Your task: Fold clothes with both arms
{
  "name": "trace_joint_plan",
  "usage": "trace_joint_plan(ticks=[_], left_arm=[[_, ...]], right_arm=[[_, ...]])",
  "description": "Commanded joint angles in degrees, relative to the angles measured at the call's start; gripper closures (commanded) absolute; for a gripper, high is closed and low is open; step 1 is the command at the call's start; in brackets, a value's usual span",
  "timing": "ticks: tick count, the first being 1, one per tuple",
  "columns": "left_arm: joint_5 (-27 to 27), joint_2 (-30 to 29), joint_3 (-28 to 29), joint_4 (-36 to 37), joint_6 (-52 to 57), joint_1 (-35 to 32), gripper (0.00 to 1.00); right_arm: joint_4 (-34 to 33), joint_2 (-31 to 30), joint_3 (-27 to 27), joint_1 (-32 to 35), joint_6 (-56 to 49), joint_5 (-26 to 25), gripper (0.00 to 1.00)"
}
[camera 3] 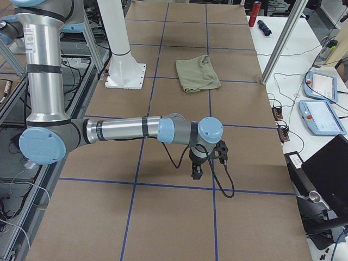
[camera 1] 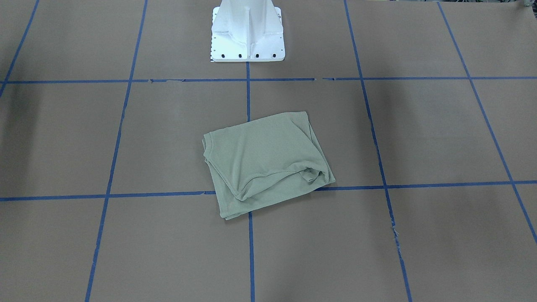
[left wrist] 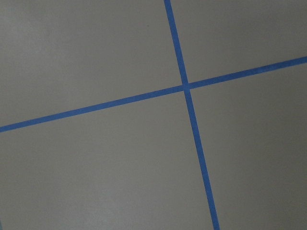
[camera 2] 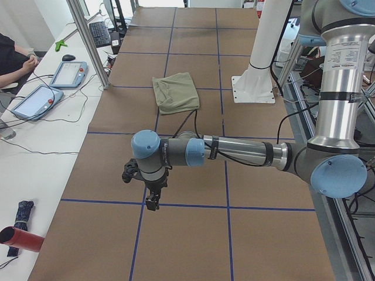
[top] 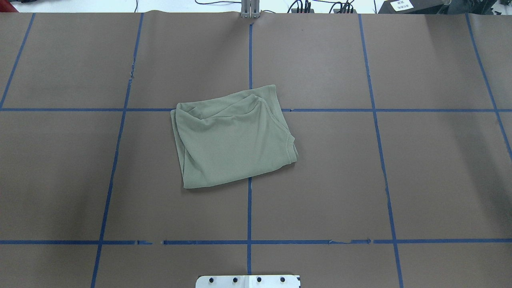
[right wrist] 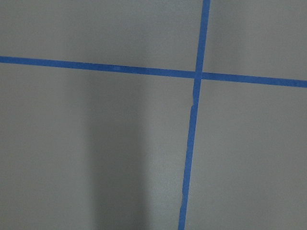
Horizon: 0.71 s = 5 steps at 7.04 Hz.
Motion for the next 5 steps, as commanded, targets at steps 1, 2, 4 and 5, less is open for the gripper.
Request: trace_joint_plan(ticks=[1, 2, 4, 5], left_arm=[[-0.14, 0.43, 1.48, -2.12, -0.01, 0.14, 0.00], [-0.14, 0.43, 1.48, -2.20, -0.09, 0.15, 0.00], [-0.14, 0.43, 1.04, -2.20, -0.18, 0.15, 0.00], [-0.14, 0.43, 1.04, -2.20, -0.18, 0.15, 0.00]], right_arm=[[0.00, -0.77, -0.09, 0.18, -0.01, 0.10, 0.00], [0.09, -1.13, -0.10, 0.44, -0.10, 0.10, 0.00], [0.09, -3.67, 0.08, 3.93, -0.19, 0.01, 0.00], [0.09, -3.51, 0.69, 4.39, 1.46, -0.08, 0.00]])
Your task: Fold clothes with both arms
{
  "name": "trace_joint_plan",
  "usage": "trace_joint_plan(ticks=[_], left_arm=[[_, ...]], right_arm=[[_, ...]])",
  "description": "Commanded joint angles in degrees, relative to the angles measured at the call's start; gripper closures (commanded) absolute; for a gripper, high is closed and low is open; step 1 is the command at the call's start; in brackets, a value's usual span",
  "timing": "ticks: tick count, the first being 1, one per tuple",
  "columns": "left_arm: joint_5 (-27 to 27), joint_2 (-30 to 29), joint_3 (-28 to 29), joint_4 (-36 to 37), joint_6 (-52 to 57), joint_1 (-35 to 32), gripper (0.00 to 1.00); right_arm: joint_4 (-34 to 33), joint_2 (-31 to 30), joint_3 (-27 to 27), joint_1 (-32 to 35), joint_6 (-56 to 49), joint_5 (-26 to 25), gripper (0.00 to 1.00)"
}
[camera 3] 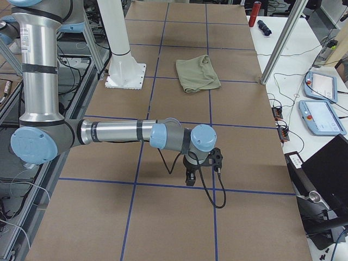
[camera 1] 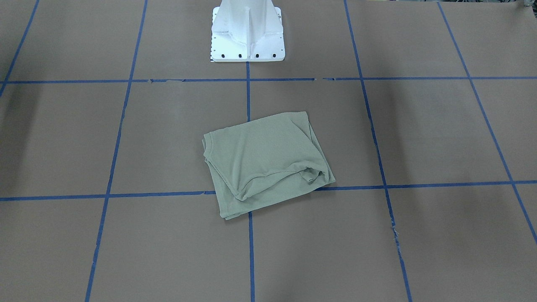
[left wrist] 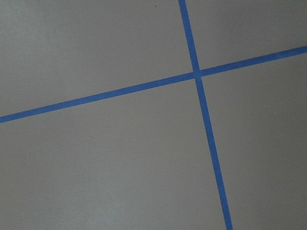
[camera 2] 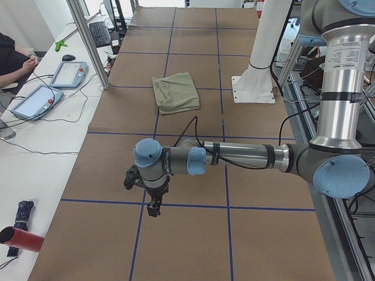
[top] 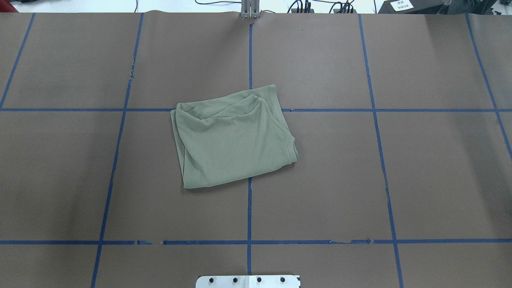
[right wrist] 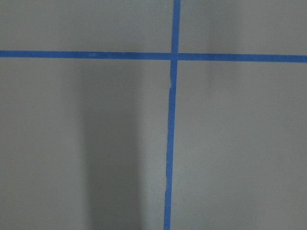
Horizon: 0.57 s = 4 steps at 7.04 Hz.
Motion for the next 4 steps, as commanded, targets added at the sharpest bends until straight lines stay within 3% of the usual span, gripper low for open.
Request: trace_joint_plan(ticks=[1, 3, 4], left_arm=[[0.00, -0.08, -0.23, 0.00, -0.12, 0.00, 0.00], [0.09, -0.08, -0.23, 0.00, -0.12, 0.00, 0.00], [0.09, -0.17, -0.23, 0.00, -0.12, 0.00, 0.00]], right_arm=[[1.74, -0.22, 0.80, 1.33, 3.78, -0.10, 0.00], [13.75, -0.75, 0.27, 1.24, 15.43, -0.54, 0.00], [16.41, -0.66, 0.27, 0.98, 17.93, -0.37, 0.00]])
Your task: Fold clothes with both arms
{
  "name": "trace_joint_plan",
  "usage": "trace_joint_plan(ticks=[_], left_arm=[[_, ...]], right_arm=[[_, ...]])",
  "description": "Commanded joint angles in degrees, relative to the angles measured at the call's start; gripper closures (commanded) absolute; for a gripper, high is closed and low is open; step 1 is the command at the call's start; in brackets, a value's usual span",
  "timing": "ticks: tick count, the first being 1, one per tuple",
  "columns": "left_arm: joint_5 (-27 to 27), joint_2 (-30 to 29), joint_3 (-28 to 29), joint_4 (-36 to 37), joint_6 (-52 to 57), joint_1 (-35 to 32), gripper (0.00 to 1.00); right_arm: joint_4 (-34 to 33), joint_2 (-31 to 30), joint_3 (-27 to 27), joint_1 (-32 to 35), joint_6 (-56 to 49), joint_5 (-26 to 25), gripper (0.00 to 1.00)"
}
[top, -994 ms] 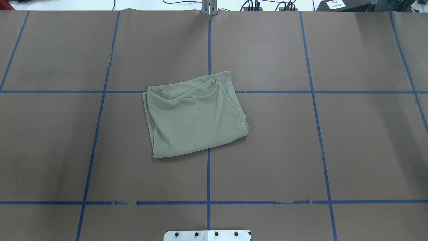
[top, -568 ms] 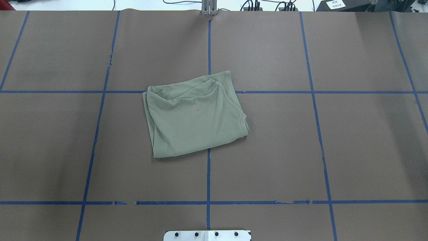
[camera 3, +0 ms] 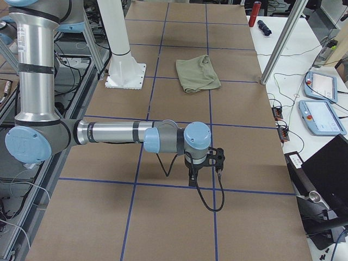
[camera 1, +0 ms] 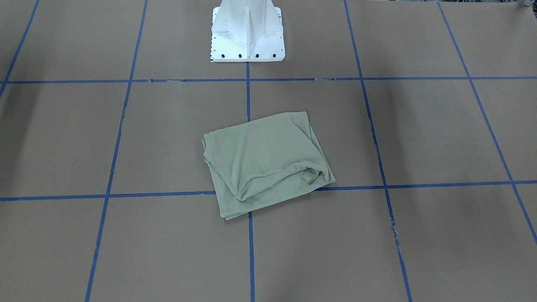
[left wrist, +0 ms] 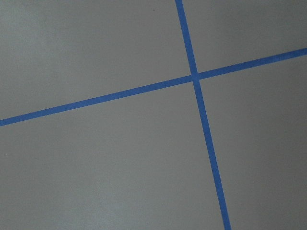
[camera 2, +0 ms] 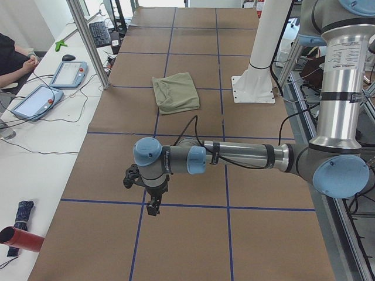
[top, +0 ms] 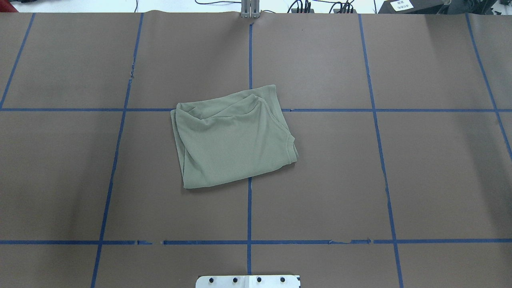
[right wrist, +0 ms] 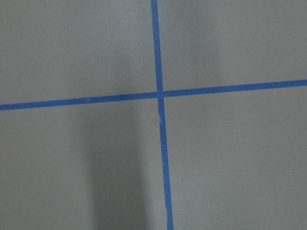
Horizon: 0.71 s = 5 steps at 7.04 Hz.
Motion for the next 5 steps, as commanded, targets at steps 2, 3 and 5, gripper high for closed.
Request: trace_joint_plan(ticks=[2, 3, 5], left_arm=[[-0.05, 0.02, -0.01, 0.09, -0.18, 0.00, 0.00], [-0.14, 0.11, 0.08, 0.09, -0.27, 0.00, 0.00], [-1.63, 0.02, -0.70, 0.00, -8.93, 0.00, 0.00]], right_arm=[[4.79, 0.00, -0.14, -1.77, 5.09, 0.05, 0.00], [4.79, 0.00, -0.14, -1.87, 5.09, 0.13, 0.00], [4.70, 0.00, -0.14, -1.87, 5.09, 0.66, 0.00]])
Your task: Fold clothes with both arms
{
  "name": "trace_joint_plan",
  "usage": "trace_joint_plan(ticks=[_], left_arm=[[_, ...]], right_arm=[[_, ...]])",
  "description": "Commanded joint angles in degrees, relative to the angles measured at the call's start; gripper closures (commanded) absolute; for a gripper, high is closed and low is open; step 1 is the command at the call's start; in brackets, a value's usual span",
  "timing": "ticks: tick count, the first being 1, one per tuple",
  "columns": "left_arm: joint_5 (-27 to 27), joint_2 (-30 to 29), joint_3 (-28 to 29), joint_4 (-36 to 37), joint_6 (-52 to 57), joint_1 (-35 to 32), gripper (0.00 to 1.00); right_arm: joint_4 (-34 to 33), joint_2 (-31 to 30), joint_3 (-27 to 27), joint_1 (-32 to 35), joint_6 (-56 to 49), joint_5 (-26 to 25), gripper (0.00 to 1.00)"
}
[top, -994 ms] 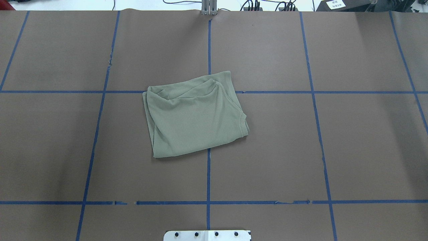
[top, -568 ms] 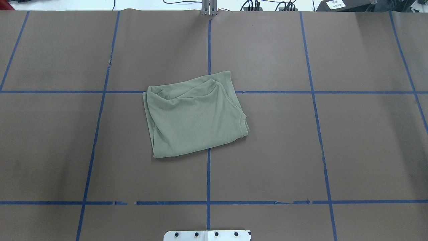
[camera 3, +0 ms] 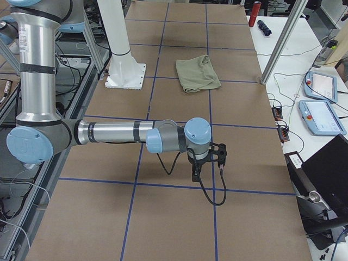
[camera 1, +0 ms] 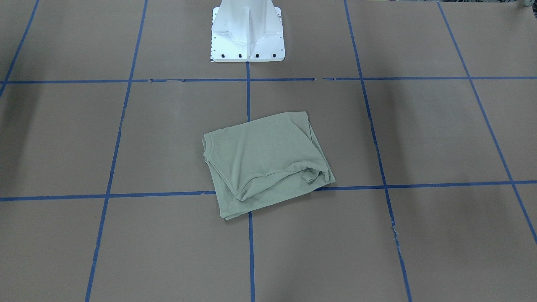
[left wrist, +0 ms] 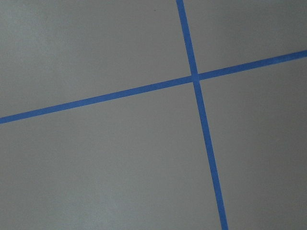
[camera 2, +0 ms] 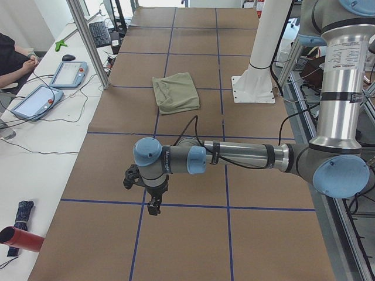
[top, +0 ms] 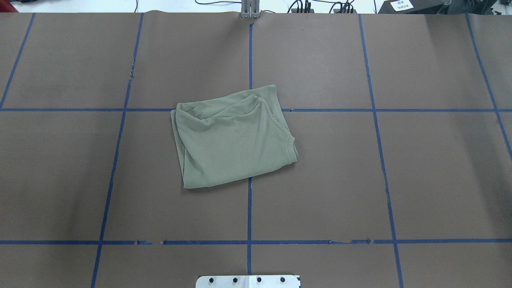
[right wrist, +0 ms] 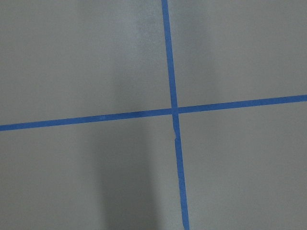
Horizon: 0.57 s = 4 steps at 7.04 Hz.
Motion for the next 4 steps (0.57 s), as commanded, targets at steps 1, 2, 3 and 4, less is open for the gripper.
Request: trace_joint_plan(ticks=[1, 2, 3, 4], left_arm=[[-0.81, 0.07, -0.79, 0.02, -6.30, 0.00, 0.00], [-1.94, 0.07, -0.70, 0.11, -7.18, -0.09, 0.00], [-4.04, -0.02, -0.70, 0.11, -7.28, 0.00, 0.00], [-4.15, -0.02, -0.70, 0.19, -7.28, 0.00, 0.00]], right_arm=[[-0.18, 0.00, -0.01, -0.06, 0.03, 0.44, 0.00], [-0.27, -0.17, -0.01, -0.06, -0.06, 0.44, 0.00], [-0.45, -0.17, -0.09, -0.06, -0.06, 0.52, 0.00], [-0.54, -0.26, -0.01, -0.06, -0.06, 0.53, 0.00]])
